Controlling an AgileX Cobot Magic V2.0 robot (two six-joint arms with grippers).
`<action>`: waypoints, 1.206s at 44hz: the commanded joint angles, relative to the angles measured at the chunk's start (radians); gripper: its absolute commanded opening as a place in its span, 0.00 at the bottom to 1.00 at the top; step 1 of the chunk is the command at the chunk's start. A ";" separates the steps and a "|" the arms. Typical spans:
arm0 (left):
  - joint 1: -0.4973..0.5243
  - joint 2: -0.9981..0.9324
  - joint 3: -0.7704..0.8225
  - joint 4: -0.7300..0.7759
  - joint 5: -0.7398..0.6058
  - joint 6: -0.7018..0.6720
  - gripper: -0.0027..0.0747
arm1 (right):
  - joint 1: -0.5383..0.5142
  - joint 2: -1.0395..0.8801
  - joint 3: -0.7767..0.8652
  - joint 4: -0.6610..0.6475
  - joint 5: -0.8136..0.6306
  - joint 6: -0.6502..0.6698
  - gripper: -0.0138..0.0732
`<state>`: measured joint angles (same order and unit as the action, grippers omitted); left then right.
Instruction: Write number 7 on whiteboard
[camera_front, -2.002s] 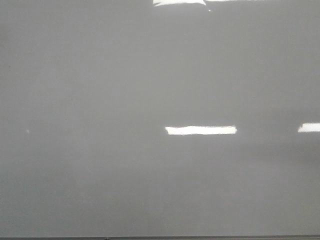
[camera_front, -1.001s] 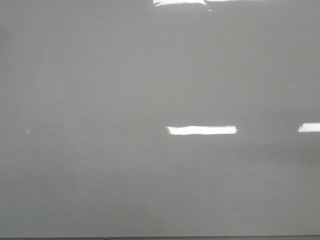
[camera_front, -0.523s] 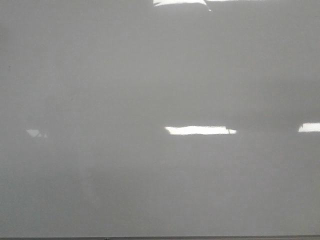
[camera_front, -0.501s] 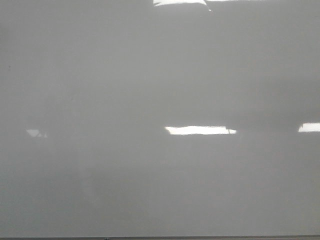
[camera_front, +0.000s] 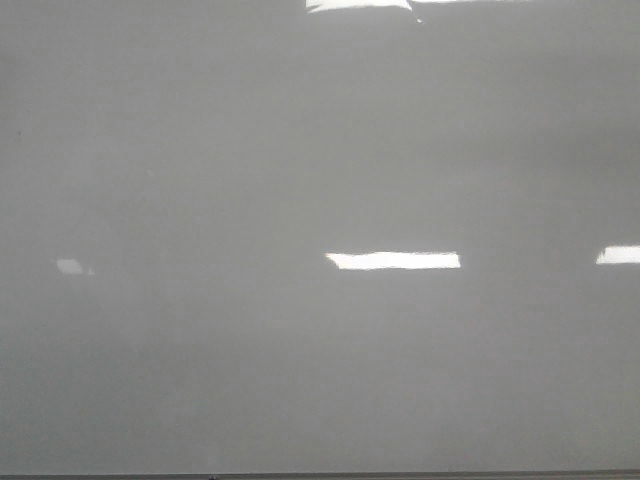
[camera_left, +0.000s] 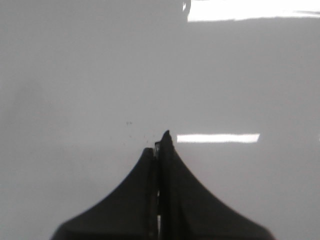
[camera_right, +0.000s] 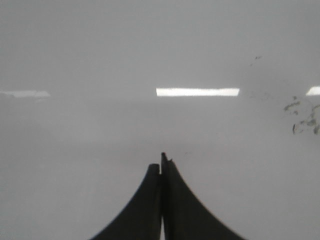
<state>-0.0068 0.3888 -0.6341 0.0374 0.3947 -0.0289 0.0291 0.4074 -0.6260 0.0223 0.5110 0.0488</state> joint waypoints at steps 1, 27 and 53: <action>-0.005 0.048 -0.034 -0.009 -0.026 -0.010 0.01 | 0.002 0.071 -0.036 -0.013 -0.057 -0.004 0.08; -0.005 0.192 -0.032 -0.009 0.091 -0.010 0.05 | 0.002 0.246 -0.036 -0.013 0.007 -0.064 0.25; -0.024 0.570 -0.183 0.021 0.132 -0.003 0.72 | 0.002 0.246 -0.036 -0.013 0.020 -0.064 0.82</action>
<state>-0.0229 0.9093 -0.7564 0.0546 0.5859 -0.0289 0.0291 0.6505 -0.6260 0.0223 0.5932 0.0000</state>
